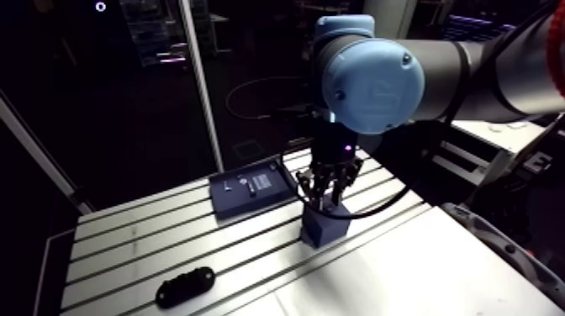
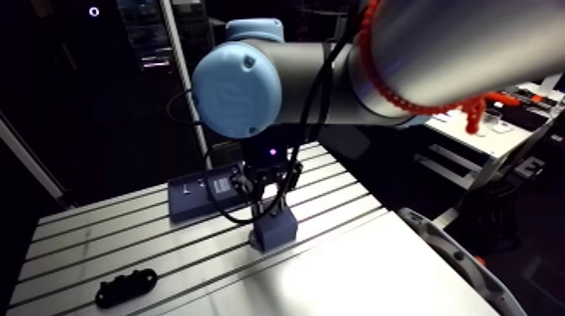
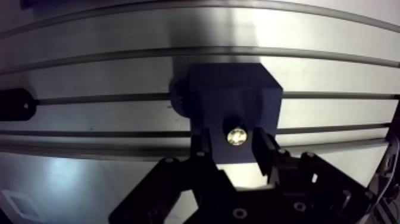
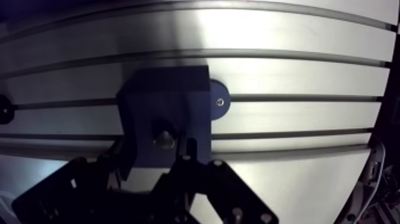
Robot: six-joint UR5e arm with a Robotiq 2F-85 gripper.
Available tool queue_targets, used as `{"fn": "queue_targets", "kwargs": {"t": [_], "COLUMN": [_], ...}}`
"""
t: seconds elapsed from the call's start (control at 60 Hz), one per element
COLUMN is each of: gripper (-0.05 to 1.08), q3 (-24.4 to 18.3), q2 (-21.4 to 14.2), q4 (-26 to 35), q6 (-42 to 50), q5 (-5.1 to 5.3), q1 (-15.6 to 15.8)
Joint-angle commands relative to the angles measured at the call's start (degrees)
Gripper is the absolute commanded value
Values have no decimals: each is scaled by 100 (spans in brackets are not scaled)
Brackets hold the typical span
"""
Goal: Pick up the M10 bolt and insert it into the hex recess until seated.
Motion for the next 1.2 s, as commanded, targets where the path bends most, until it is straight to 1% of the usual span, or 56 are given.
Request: {"fn": "queue_targets", "kwargs": {"t": [0.017, 0.65, 0.767, 0.967, 1.117, 1.2], "gripper": [52, 52, 52, 52, 53, 54], "q3": [6, 6, 23, 59, 66, 68], "q2": [1, 1, 1, 1, 8, 9], "q4": [-2, -11, -86, -142, -150, -151], "q6": [-64, -94, -94, -225, -226, -226], "q5": [0, 0, 0, 18, 9, 25], "q1": [-15, -59, -60, -53, -43, -43]}}
